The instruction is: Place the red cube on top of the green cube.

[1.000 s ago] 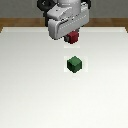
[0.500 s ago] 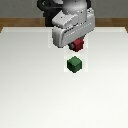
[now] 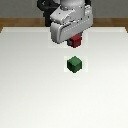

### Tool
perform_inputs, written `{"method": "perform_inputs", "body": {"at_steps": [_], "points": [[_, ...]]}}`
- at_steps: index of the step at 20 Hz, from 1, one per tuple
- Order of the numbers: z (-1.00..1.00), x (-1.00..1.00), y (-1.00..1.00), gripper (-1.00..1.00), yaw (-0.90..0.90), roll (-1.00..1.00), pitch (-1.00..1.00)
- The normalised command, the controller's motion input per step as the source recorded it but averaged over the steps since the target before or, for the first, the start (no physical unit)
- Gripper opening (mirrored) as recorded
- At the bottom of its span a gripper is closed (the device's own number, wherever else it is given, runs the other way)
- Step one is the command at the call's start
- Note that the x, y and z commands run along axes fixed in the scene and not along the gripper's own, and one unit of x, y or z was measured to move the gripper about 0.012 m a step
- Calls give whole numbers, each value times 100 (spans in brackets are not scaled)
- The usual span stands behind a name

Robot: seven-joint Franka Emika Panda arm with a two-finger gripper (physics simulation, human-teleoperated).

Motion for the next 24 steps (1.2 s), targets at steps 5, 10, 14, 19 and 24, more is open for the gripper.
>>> {"method": "perform_inputs", "body": {"at_steps": [5, 10, 14, 19, 24], "points": [[-20, 20, 0, -100, 0, 0, 0], [-60, 0, 0, -100, 0, 0, 0], [-25, 0, 25, -100, 0, 0, 0], [-40, 0, 0, -100, 0, 0, 0], [0, 0, 0, 100, 0, 0, 0]]}}
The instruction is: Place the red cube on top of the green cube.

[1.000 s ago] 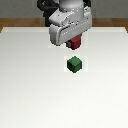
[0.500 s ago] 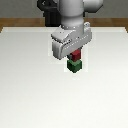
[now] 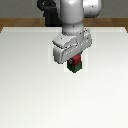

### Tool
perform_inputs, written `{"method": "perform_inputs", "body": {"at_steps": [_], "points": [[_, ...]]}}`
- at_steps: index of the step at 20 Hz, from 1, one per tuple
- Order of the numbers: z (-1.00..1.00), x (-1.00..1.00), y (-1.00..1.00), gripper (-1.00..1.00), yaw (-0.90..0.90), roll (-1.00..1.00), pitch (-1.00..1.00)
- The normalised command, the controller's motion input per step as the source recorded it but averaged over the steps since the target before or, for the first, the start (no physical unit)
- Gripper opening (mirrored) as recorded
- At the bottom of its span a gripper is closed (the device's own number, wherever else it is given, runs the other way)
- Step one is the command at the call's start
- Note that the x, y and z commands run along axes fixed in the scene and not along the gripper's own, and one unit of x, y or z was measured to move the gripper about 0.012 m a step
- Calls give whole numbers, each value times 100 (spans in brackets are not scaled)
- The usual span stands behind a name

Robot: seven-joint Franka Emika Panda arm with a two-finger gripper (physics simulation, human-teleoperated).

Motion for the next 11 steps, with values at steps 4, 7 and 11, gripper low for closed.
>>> {"method": "perform_inputs", "body": {"at_steps": [4, 7, 11], "points": [[0, 0, 0, 100, 0, 0, 0], [0, 0, 0, 100, 0, 0, 0], [0, 0, 0, 100, 0, 0, 0]]}}
